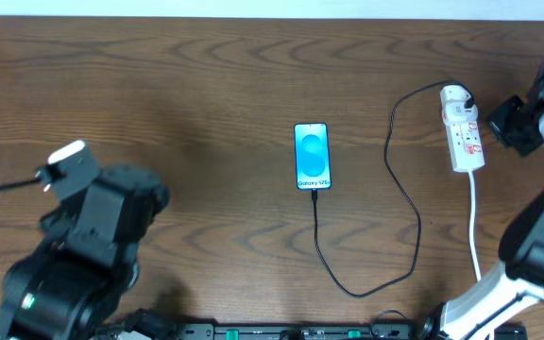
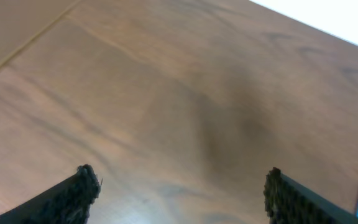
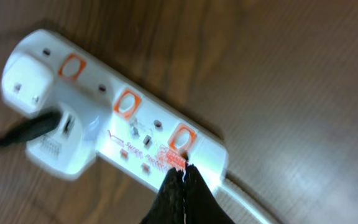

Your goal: Plug charger to phone and switch on socket

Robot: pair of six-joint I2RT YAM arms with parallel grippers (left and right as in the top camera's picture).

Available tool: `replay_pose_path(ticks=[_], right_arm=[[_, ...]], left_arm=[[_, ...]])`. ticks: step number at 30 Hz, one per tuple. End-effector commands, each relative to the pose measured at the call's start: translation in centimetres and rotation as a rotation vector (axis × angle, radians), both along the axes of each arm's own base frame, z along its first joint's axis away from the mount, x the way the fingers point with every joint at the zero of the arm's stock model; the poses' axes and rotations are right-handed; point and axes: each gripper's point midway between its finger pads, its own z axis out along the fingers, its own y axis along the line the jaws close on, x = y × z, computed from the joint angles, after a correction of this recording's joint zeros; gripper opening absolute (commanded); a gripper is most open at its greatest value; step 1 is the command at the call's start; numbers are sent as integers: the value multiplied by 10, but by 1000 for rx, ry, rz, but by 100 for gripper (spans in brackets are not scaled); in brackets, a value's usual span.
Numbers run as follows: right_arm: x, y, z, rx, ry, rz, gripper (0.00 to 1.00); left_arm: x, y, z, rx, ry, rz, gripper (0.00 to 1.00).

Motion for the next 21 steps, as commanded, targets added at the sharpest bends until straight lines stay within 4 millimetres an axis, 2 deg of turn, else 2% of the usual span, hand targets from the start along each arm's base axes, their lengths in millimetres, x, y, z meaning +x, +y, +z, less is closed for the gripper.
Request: replay_pose_path(ticks=[1,4,8,18,21], right_arm=[[21,3,-30,78,11,26,1],[37,10,-49,142,-25,39,1],[49,16,-60,192,-62,34,1],[57,11,-57,181,-100,20,1],[59,17,-56,216,-115,32,1]], left_arm=[[-16,17,4,38,-19,59,96],[-22,20,0,53,15,58,96],[-22,20,0,53,15,58,96],[-22,20,0,53,15,58,96],[-22,20,0,53,15,58,96]])
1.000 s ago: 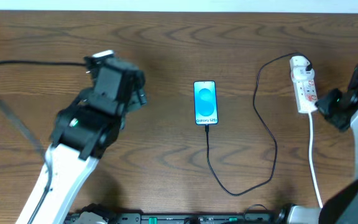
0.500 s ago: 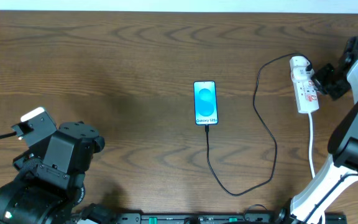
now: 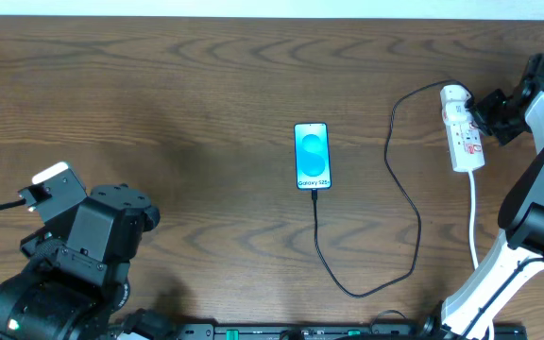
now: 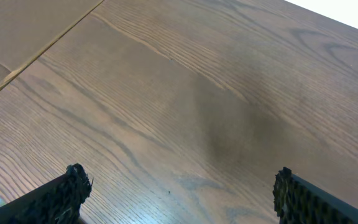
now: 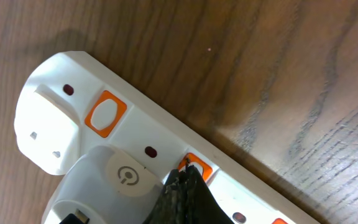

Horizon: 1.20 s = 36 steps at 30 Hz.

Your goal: Plug charger to phone and switch on socket

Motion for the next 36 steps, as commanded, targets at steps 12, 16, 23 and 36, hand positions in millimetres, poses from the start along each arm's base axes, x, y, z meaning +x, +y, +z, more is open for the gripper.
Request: replay_pose_path(ticks=[12,16,23,36], right_arm=[[-5,39,-34,135,90,26,1],[-5,57,-42,138,114,75,1],[3,60,-43,100,90,109,1],[-24,98,-103,323,206,192,1]], left_arm=[[-1,5,1,18,-7,30,97],[-1,5,1,18,-7,30,96],[-1,5,1,18,-7,30,97],[-1,5,1,18,-7,30,97]])
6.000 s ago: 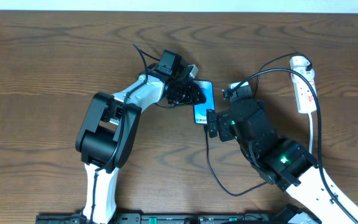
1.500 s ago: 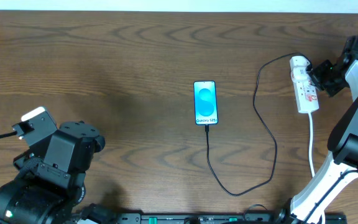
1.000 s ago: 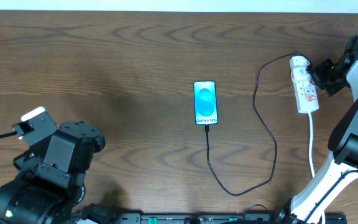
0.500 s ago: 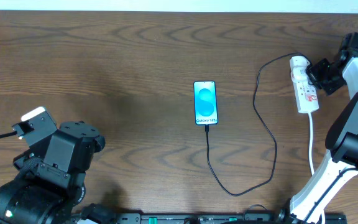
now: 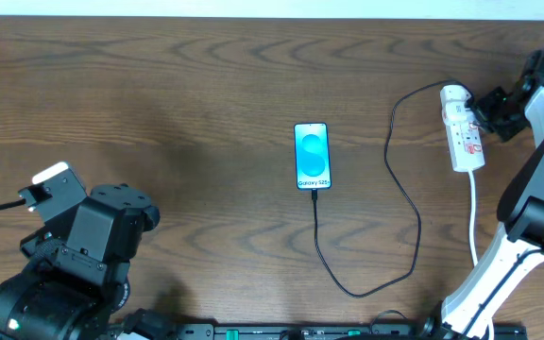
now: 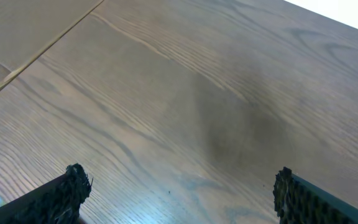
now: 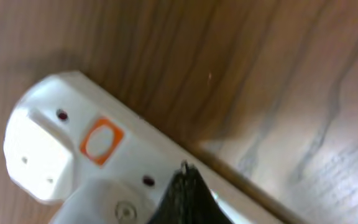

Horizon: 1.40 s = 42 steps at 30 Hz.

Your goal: Plug charger to phone and switch on socket

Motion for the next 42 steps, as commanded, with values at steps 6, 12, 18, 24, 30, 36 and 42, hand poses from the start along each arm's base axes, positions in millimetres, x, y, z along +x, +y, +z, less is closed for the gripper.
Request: replay_pose_path(ticks=[6,12,18,24,30,36,42], right_arm=[[-25,98,-67,280,125,216,1],[-17,67,-26,122,78,174,1],[-18,41,8,87,31,83,1],[-22,33,8,94,37,63,1],[-25,32,20,76,30,82,1],[-26,4,128,-189,-142,98,1],[-43,29,303,-309,-589,137,1]], left_arm=[[-1,5,1,18,-7,30,97],[-1,5,1,18,-7,30,97],[-1,5,1,18,-7,30,97],[-1,5,1,18,-7,30,97],[-1,5,1,18,-7,30,97],[-1,5,1,18,-8,30,97],[-1,5,1,18,-8,30,97]])
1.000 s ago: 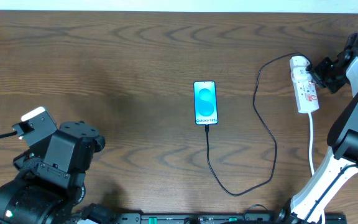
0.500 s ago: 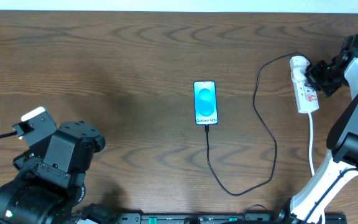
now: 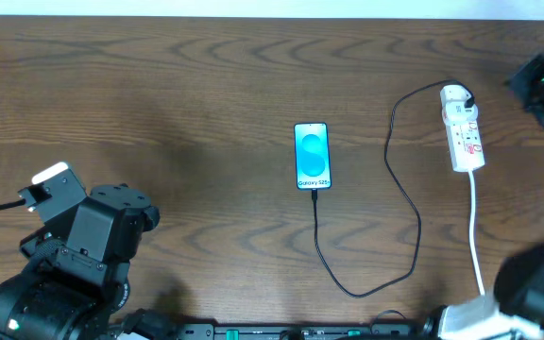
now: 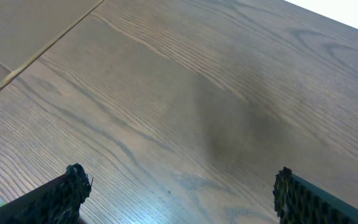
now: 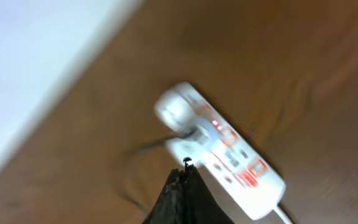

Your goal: Plug charger to phone and switch on socket

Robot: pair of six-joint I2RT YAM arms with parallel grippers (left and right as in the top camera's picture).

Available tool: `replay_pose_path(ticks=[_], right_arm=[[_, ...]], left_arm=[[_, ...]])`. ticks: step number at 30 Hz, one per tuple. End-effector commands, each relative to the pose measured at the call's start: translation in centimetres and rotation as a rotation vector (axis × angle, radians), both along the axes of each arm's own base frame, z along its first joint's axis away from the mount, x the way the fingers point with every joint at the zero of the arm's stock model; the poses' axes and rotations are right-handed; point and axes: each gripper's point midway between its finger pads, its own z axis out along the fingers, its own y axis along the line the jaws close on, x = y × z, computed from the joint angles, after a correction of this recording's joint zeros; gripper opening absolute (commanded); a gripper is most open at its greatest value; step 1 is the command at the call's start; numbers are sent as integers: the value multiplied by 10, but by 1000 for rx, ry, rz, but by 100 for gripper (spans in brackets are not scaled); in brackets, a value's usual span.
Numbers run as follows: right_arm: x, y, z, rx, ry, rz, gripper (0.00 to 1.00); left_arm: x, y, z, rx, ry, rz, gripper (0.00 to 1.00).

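The phone (image 3: 312, 156) lies face up mid-table, its screen lit blue. A black cable (image 3: 410, 212) runs from its lower end in a loop to the charger (image 5: 188, 134) plugged into the white power strip (image 3: 464, 132). In the right wrist view, a small red lamp (image 5: 215, 124) glows on the power strip (image 5: 229, 152). My right gripper (image 5: 186, 165) is shut and empty, raised clear of the strip, and appears blurred at the right edge (image 3: 539, 83) of the overhead view. My left gripper (image 4: 179, 190) is open over bare wood, far to the left.
The strip's white cord (image 3: 476, 222) runs toward the front edge beside my right arm's base (image 3: 527, 283). My left arm (image 3: 74, 255) fills the front left corner. A seam in the wooden table (image 4: 36, 56) shows in the left wrist view.
My right gripper was tip-down on the strip's far end beside the charger. It now stands well back from the strip, which shows a red lamp. The left arm has not moved.
First, my shut right gripper's tip was at the orange switch at the strip's corded end, and my left arm was nearer the middle. Then the tip was at the switch beside the charger, with the left arm back in its corner. Now the gripper is clear of the strip.
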Motion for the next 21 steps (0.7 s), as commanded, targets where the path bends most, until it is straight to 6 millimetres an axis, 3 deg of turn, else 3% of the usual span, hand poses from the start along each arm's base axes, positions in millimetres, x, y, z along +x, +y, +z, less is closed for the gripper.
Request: replay_pose_path(ticks=[1,3,5,8,10,12,14,21], right_arm=[[-20,25,105,-66,-272,85,1],[-40,45,177,-122,-490,146,1],[-60,60,226,-171,-638,184,1],[-89,77,268,-219,-763,221,1],[-107,84,277,-239,-780,227,1],[-131,94,273,-283,-743,254,1],[-142,100,276,-279,-753,265,1],[-157,134,279,-226,-776,382,1]], left_arm=[[-1,5,1,18,-8,30,97],[-1,5,1,18,-8,30,97],[-1,5,1,18,-8,30,97],[-1,5,1,18,-8,30,97],[-1,5,1,18,-8,30,97],[-1,5,1,18,-8,30,97],[-1,5,1,18,-8,30,97],[-3,6,2,14,-17,30,97]])
